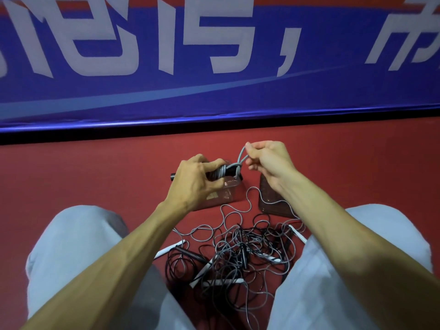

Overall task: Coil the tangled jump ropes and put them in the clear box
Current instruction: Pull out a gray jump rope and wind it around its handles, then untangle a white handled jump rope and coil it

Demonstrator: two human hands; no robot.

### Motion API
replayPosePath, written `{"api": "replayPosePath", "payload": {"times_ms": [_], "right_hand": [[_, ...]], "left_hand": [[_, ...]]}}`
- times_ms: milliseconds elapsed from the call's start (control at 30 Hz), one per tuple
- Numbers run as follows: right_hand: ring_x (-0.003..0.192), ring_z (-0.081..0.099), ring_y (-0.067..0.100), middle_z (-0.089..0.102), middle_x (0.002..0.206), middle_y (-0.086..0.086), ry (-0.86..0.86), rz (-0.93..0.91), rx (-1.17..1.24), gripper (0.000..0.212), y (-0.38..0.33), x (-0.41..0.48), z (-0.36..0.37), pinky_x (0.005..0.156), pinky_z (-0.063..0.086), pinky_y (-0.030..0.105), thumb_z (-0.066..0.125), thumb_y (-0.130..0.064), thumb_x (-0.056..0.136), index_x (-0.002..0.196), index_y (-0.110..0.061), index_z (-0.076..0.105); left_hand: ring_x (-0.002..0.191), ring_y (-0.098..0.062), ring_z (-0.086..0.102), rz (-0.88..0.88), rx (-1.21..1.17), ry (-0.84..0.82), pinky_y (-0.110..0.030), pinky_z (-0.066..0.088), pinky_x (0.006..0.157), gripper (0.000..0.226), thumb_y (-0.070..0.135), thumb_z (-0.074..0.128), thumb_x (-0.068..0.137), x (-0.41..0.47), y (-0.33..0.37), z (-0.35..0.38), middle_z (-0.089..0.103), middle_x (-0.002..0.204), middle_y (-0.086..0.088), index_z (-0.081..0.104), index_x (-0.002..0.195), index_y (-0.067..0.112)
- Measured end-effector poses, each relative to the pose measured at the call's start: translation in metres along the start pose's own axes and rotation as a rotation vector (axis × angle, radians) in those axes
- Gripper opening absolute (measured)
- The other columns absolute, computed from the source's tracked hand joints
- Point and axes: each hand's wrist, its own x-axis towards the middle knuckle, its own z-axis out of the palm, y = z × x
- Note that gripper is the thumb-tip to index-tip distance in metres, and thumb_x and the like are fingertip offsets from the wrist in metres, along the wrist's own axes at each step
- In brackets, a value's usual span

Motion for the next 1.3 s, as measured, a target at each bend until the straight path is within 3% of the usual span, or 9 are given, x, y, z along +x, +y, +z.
{"api": "replayPosePath", "payload": {"times_ms": [233,333,433,533,633,900,1033,1200,1300], "right_hand": [[0.047,0.057,0.014,0.056,0.064,0.011,-0.006,0.068,0.222,0.015,0.0,0.008,0.021,0.051,0.052,0.023,0.058,0.0,0.092,0.082,-0.007,0.049],[0.05,0.056,0.016,0.055,0.065,0.012,-0.022,0.14,0.274,0.015,0.011,0.014,0.041,0.047,0.05,0.021,0.058,0.003,0.091,0.081,-0.005,0.05],[0.053,0.053,0.019,0.053,0.066,0.013,-0.056,0.208,0.273,0.016,0.024,0.025,0.069,0.046,0.048,0.021,0.055,0.004,0.092,0.08,-0.005,0.05],[0.052,0.051,0.019,0.051,0.067,0.012,-0.089,0.256,0.232,0.013,0.045,0.041,0.102,0.042,0.047,0.021,0.053,0.004,0.093,0.083,-0.004,0.051],[0.053,0.052,0.019,0.052,0.067,0.012,-0.166,0.27,0.076,0.014,0.073,0.054,0.135,0.044,0.049,0.021,0.048,0.005,0.094,0.084,-0.003,0.053],[0.057,0.061,0.019,0.062,0.069,0.007,-0.431,0.162,-0.586,0.02,0.201,0.083,0.199,0.064,0.057,0.035,0.057,0.0,0.087,0.078,-0.018,0.057],[0.085,0.068,0.031,0.068,0.076,0.003,-0.556,0.157,-0.804,0.02,0.269,0.094,0.219,0.083,0.055,0.042,0.058,-0.006,0.082,0.071,-0.023,0.059],[0.104,0.061,0.028,0.07,0.104,0.01,-0.729,0.081,-1.042,0.025,0.34,0.099,0.236,0.087,0.044,0.027,0.049,-0.003,0.086,0.101,-0.013,0.066],[0.112,0.056,0.029,0.062,0.116,0.012,-0.894,0.023,-1.166,0.026,0.379,0.102,0.242,0.096,0.042,0.032,0.057,-0.009,0.088,0.114,-0.009,0.06]], "left_hand": [[0.096,0.019,0.052,-0.264,-0.391,-0.159,0.002,0.039,0.081,0.044,0.033,0.079,0.078,-0.006,-0.011,-0.004,0.064,0.109,0.02,0.07,0.119,0.02],[0.101,0.007,0.059,-0.357,-0.507,-0.297,-0.019,0.048,0.097,0.057,0.042,0.077,0.074,-0.009,-0.03,-0.012,0.066,0.119,0.013,0.065,0.126,0.02],[0.077,0.005,0.062,-0.432,-0.617,-0.43,-0.015,0.053,0.076,0.053,0.011,0.075,0.081,-0.016,-0.056,-0.024,0.07,0.101,0.004,0.059,0.131,0.013],[0.081,-0.009,0.067,-0.573,-0.572,-0.479,-0.021,0.056,0.076,0.061,0.007,0.074,0.082,-0.023,-0.089,-0.028,0.07,0.103,-0.006,0.051,0.138,0.016],[0.087,-0.023,0.068,-0.732,-0.536,-0.477,-0.034,0.057,0.081,0.045,0.014,0.077,0.081,-0.039,-0.132,-0.02,0.069,0.106,-0.016,0.058,0.121,0.009],[0.073,-0.021,0.059,-1.105,-0.605,-0.361,-0.024,0.052,0.063,0.026,0.014,0.069,0.088,-0.112,-0.235,0.03,0.064,0.089,-0.014,0.066,0.108,-0.003],[0.064,-0.019,0.056,-1.26,-0.549,-0.304,-0.025,0.05,0.06,0.015,0.014,0.07,0.088,-0.152,-0.278,0.065,0.061,0.079,-0.01,0.068,0.097,0.002],[0.063,-0.019,0.057,-1.466,-0.352,-0.252,-0.028,0.047,0.063,0.023,0.025,0.072,0.086,-0.196,-0.325,0.11,0.06,0.062,-0.003,0.066,0.067,0.012],[0.075,-0.024,0.063,-1.583,-0.266,-0.238,-0.03,0.047,0.065,0.028,0.031,0.069,0.087,-0.216,-0.34,0.13,0.067,0.077,-0.011,0.072,0.087,0.003]]}}
